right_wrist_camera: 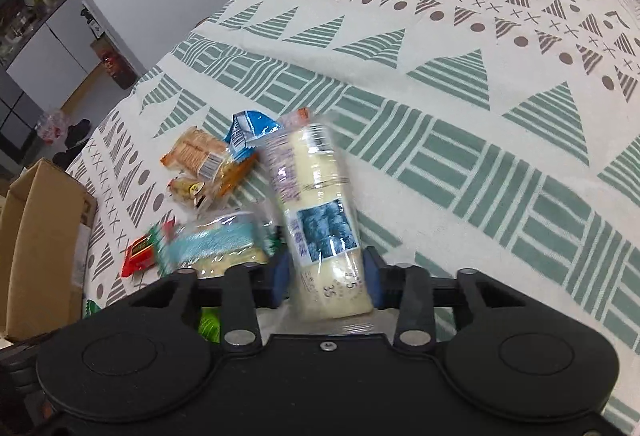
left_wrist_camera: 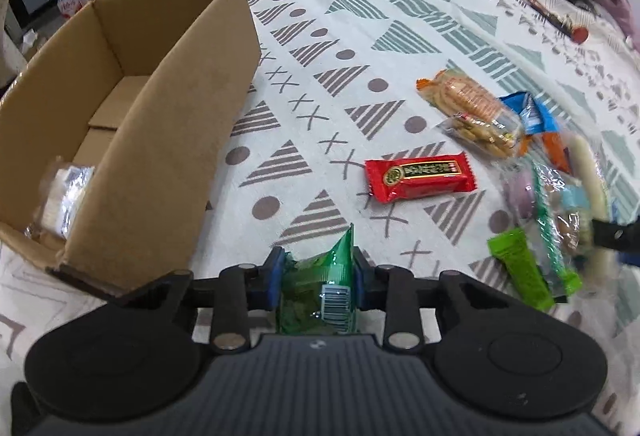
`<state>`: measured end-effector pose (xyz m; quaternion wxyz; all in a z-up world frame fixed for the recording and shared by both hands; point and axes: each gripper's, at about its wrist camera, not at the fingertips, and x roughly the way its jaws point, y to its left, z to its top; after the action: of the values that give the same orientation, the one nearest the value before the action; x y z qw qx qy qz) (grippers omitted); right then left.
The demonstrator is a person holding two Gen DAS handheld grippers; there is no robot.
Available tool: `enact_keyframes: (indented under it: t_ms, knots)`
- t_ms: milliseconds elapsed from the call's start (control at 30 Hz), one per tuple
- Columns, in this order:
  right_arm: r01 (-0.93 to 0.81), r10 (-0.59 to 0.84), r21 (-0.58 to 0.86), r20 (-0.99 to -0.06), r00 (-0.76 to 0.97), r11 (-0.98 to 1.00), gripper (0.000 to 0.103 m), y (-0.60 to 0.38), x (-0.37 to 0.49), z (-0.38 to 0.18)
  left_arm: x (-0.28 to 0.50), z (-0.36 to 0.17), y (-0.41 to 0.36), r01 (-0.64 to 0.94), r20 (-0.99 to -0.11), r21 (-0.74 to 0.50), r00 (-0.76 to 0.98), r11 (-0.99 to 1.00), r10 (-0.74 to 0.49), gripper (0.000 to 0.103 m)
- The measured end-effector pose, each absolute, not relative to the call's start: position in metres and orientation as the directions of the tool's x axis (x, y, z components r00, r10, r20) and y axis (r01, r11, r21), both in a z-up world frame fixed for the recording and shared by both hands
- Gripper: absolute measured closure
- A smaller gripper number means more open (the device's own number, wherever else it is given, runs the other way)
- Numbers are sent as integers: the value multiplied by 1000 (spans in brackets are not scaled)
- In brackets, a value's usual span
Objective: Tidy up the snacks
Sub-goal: 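Grasp the green pastry packet with the left gripper while the right gripper grasps the blueberry cake bar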
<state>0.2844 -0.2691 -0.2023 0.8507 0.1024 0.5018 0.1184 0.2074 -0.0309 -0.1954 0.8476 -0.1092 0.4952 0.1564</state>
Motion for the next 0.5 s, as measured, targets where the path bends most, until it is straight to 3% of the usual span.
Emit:
enact_keyframes:
  t_ms: [500]
  knots:
    - [-46, 286, 322, -754, 592, 945, 74, -282, 252, -156, 190, -143, -32, -330, -814, -130, 574, 935, 90, 71]
